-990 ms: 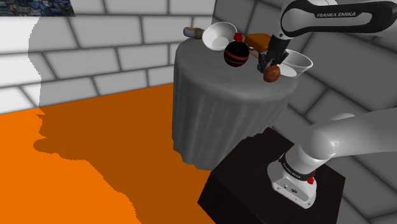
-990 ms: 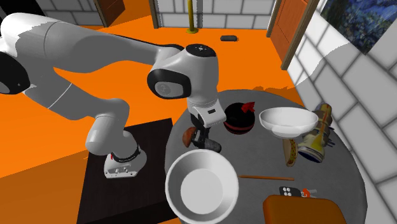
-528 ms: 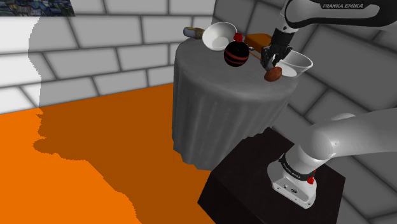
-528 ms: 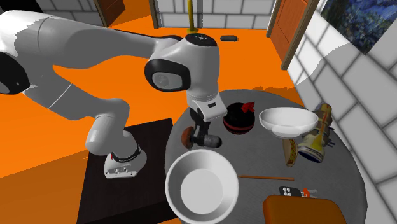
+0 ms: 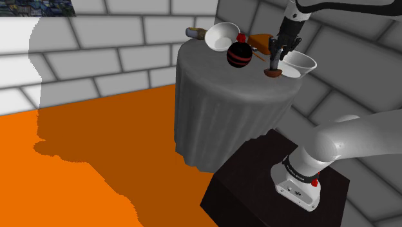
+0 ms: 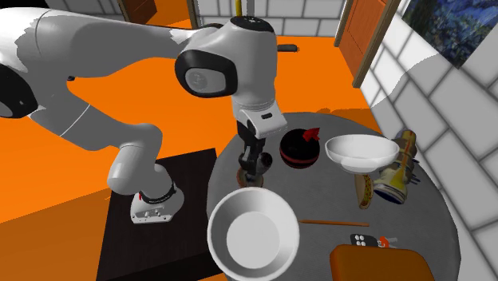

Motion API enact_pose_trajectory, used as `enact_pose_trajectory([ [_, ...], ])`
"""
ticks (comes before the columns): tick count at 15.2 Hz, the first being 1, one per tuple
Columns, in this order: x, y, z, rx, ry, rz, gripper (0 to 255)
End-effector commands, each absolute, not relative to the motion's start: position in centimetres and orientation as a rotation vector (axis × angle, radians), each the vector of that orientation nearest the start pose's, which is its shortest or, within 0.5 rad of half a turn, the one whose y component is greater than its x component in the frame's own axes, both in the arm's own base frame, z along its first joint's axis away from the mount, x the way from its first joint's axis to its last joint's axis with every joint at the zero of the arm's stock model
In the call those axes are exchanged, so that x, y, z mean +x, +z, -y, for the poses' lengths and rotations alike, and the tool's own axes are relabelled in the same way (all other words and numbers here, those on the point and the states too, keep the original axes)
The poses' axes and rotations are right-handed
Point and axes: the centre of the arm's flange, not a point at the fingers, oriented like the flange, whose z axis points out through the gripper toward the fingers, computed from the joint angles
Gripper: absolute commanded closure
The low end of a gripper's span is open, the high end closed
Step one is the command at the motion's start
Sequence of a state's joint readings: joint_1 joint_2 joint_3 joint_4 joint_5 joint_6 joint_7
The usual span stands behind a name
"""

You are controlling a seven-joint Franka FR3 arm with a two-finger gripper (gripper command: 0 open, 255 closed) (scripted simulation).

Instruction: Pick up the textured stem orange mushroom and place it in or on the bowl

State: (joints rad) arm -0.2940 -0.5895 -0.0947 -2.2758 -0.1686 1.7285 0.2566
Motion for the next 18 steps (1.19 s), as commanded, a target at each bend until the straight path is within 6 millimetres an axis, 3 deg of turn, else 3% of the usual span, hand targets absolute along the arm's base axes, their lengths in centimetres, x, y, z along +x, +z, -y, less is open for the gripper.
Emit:
enact_pose_trajectory([
  [1, 34.1, 58.6, 16.4, -3.109, -0.055, -0.974, 255],
  [16, 34.1, 66.1, 16.4, -3.109, -0.055, -0.974, 255],
  [18, 33.3, 66.3, 19.0, -3.109, -0.055, -0.974, 255],
])
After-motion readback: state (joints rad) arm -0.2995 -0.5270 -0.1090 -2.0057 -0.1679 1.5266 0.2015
